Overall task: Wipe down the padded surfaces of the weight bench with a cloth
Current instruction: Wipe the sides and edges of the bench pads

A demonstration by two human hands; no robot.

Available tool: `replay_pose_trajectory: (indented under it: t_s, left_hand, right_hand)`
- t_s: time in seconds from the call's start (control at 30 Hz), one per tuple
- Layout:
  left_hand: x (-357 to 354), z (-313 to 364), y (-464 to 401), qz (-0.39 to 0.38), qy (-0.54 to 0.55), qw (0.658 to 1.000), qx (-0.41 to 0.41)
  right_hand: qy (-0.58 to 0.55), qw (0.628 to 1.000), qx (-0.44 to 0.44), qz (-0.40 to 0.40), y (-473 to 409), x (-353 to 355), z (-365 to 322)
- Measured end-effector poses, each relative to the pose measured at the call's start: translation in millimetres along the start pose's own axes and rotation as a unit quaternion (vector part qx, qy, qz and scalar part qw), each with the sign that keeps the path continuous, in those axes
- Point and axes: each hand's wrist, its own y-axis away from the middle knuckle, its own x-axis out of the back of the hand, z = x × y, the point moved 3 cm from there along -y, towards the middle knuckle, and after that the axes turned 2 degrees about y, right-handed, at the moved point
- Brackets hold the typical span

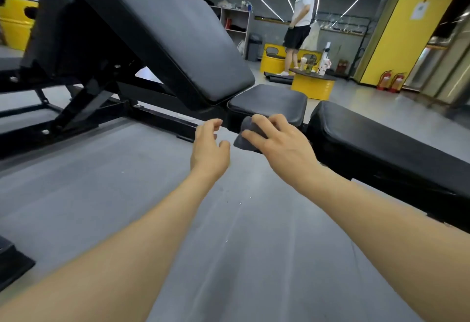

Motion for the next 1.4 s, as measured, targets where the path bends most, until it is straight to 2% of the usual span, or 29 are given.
replay_pose_trajectory:
  t_s: [0.13,0.23,0.3,0.43,0.57,0.63,0.77,0.8,0.87,0.97,1.1,1.13,1.27,1.4]
  left_hand:
    - [-13.4,7.8,6.1,0.001,-0.073,0.993,-0.088]
    - [-25.7,13.5,12.9,0.006,-0.099,0.987,-0.123]
    - [-31.1,16.0,15.1,0.023,-0.100,0.987,-0.124]
    - [-33.8,16.3,15.6,0.042,-0.105,0.985,-0.127]
    - [-32.2,14.1,16.2,0.027,-0.129,0.982,-0.134]
    - [-33.1,14.5,17.1,0.022,-0.144,0.979,-0.142]
    - [-36.9,23.5,17.4,0.027,-0.158,0.971,-0.179]
    - [-39.0,28.5,16.8,0.027,-0.162,0.966,-0.200]
    - [-44.5,38.7,17.4,0.035,-0.175,0.953,-0.247]
    - [-60.9,48.4,28.3,0.029,-0.194,0.934,-0.299]
    - [-86.4,56.1,42.4,0.025,-0.224,0.907,-0.356]
    - [-92.3,58.2,43.5,0.019,-0.231,0.900,-0.368]
    - [-110.7,59.0,48.8,-0.044,-0.262,0.889,-0.373]
    - [-115.3,59.8,48.2,-0.055,-0.260,0.887,-0.378]
  right_hand:
    - [-0.002,0.999,-0.045,0.008,30.8,11.1,14.8]
    - [-0.028,0.990,-0.136,-0.017,56.3,18.1,26.7]
    - [-0.072,0.973,-0.214,-0.042,62.6,25.3,34.1]
    - [-0.116,0.928,-0.355,0.018,47.5,28.8,30.4]
    - [-0.157,0.885,-0.437,-0.039,44.3,9.7,9.6]
    - [-0.173,0.887,-0.420,-0.083,47.4,9.8,10.9]
    - [-0.192,0.907,-0.306,-0.214,58.2,26.6,11.7]
    - [-0.198,0.910,-0.295,-0.213,63.6,33.6,12.9]
    - [-0.200,0.928,-0.285,-0.133,72.7,53.0,21.4]
    - [-0.049,0.976,-0.205,-0.047,84.3,65.8,47.8]
    - [0.074,0.994,-0.056,-0.051,107.7,46.3,63.3]
    - [0.085,0.994,-0.044,-0.058,122.1,41.7,68.3]
    - [0.053,0.983,-0.125,-0.122,177.6,47.0,86.9]
    - [0.031,0.985,-0.137,-0.096,141.5,52.6,74.5]
